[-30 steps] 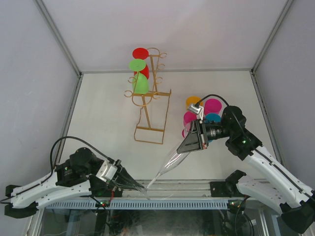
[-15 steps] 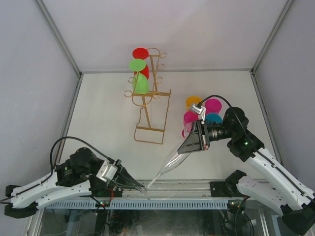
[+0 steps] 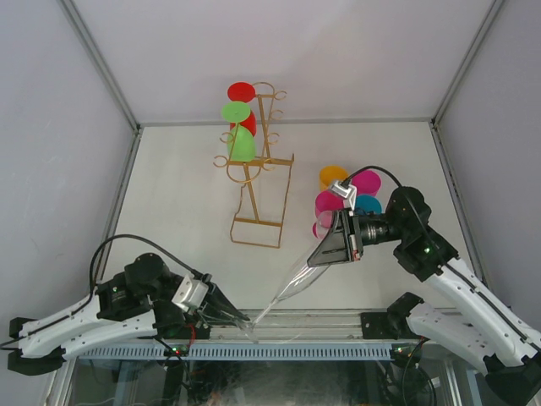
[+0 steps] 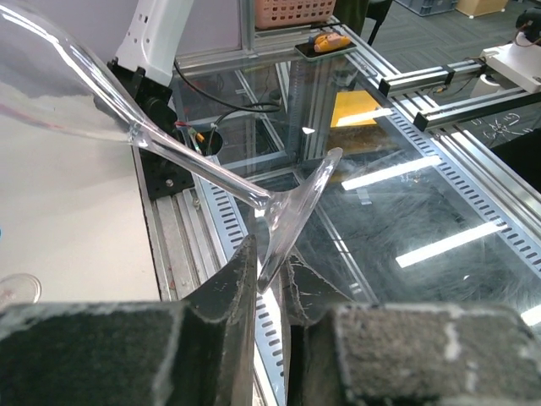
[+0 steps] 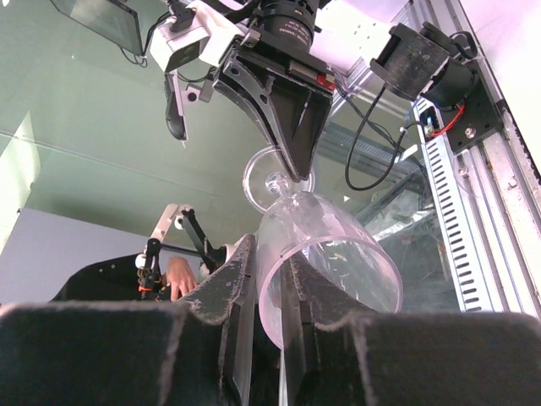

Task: Take the wine glass off the wine glass rack
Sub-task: Place the wine glass at the center of the board.

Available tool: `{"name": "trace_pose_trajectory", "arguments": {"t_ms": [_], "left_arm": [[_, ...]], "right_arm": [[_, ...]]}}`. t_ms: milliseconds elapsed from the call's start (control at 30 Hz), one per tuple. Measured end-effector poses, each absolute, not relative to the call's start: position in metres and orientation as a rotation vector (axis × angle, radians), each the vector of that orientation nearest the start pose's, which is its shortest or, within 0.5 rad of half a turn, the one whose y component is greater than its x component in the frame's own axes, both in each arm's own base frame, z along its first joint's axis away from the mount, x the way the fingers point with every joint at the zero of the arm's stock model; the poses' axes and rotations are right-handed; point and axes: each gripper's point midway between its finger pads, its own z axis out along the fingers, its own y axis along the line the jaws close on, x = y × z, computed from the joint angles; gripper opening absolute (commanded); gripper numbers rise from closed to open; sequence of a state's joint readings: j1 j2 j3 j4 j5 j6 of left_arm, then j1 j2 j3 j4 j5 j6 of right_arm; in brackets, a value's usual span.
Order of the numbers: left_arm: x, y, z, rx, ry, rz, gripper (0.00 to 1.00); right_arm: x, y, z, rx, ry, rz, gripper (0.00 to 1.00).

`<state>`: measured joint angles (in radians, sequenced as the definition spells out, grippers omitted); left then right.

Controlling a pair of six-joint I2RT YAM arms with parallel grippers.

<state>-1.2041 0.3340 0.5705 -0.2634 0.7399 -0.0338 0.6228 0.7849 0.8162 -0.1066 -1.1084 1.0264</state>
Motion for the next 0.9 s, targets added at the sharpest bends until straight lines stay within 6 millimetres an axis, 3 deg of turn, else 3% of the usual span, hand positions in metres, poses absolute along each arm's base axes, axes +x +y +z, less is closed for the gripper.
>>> {"name": "trace_pose_trajectory", "arguments": {"t_ms": [300,567,900], "left_arm": [[-0.035,-0.225,0.250,1.487,1.188,-1.468,0.38],[-0.033,-0.221,0.252,1.487,1.217,-1.442,0.54],[-0.029,-0.220,0.252,1.476,1.235,-1.415,0.62]], "right_arm": [[0.053,0.254,0.335,-0.680,2.004,2.003,0.00],[0.053,0.258,0.329,-0.679,2.014,1.968,0.00],[0.052,0.261,0.320,-0.688,2.056,1.895,0.00]]}}
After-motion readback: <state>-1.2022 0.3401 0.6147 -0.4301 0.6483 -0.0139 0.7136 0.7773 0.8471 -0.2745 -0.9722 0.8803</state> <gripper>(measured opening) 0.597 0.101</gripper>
